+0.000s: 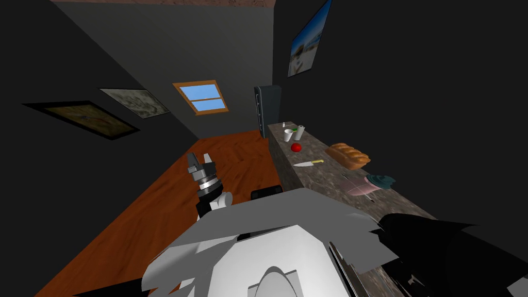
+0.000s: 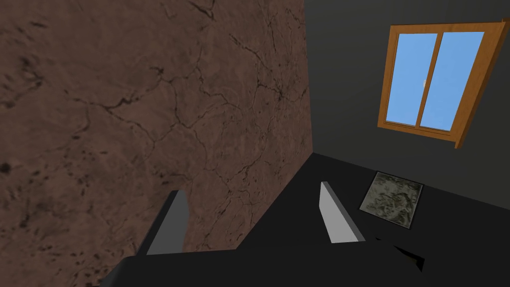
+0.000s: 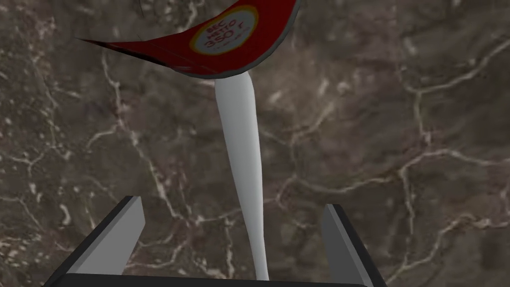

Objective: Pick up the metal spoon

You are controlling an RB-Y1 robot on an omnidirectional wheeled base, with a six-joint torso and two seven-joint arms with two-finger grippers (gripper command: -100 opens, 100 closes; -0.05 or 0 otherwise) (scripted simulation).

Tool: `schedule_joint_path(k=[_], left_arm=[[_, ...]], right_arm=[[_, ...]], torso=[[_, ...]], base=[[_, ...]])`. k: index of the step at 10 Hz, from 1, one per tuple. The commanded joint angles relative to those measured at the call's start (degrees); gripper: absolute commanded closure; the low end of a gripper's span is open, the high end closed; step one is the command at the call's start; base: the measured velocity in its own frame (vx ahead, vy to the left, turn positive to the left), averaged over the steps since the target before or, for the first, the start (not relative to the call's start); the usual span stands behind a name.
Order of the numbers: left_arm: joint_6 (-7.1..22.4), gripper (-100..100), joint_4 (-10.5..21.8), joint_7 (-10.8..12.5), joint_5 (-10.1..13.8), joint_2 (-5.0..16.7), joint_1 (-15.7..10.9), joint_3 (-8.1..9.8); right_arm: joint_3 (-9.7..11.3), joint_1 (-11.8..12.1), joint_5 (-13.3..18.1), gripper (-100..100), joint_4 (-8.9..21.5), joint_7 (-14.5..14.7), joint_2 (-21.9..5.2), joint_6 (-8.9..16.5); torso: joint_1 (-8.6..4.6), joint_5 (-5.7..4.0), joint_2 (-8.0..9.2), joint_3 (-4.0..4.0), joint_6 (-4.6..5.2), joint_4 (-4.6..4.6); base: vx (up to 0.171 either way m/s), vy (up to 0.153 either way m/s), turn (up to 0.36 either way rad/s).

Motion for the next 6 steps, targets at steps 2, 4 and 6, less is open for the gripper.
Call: schedule_joint_path(k=[2,4,6], left_arm=[[0.0,0,0.0,0.0,0.0,0.0,0.0,0.0],[0.0,0,0.0,0.0,0.0,0.0,0.0,0.0],[0.0,0,0.0,0.0,0.0,0.0,0.0,0.0]], right_arm=[[0.0,0.0,0.0,100,0.0,0.0,0.0,0.0],[0.0,0.1,0.1,100,0.1,0.1,0.0,0.1],[-0.1,0.1,0.1,0,0.1,0.1,-0.1,0.1]], torso=[[-0.03,-0.01,0.0,0.0,0.0,0.0],[-0.11,-0.08,-0.03,0.0,0.02,0.02],[-0.16,-0.15,0.0,0.02,0.03,0.05]], base=[[0.0,0.0,0.0],[0.0,0.0,0.007],[0.0,0.0,0.0]])
